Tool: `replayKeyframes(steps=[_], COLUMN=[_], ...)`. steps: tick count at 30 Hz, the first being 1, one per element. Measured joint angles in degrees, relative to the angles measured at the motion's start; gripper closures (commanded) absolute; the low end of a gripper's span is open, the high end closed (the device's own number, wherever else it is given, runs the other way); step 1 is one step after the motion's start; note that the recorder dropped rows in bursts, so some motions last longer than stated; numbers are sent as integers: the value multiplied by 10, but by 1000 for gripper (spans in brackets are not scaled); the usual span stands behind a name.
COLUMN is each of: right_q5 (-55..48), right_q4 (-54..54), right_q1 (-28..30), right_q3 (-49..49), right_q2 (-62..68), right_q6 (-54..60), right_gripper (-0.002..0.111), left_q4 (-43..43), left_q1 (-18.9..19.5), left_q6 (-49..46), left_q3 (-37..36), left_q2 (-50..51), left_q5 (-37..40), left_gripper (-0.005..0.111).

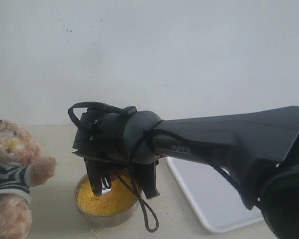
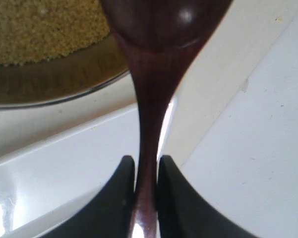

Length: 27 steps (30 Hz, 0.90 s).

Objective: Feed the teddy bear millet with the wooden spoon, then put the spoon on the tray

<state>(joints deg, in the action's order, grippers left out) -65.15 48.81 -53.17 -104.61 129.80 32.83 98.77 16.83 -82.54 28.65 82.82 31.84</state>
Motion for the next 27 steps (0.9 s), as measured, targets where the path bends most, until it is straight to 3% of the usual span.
replayKeyframes(steps=[7, 14, 21, 27], right_q5=[-11, -21, -30, -35], right_q4=[86, 93, -4, -12], right_q1=[-29, -34, -34, -34], right_q3=[0, 0, 0, 0], right_q2=[0, 0, 0, 0], right_q6=[-42, -43, 46, 59], right_gripper=[109, 109, 109, 109], left_q4=[0, 0, 0, 0], left_q1=[0, 0, 0, 0], left_q6=[0, 0, 0, 1], left_q3=[0, 0, 0, 0], left_q2=[0, 0, 0, 0], left_q5=[26, 31, 31, 31], left_gripper=[103, 103, 103, 103])
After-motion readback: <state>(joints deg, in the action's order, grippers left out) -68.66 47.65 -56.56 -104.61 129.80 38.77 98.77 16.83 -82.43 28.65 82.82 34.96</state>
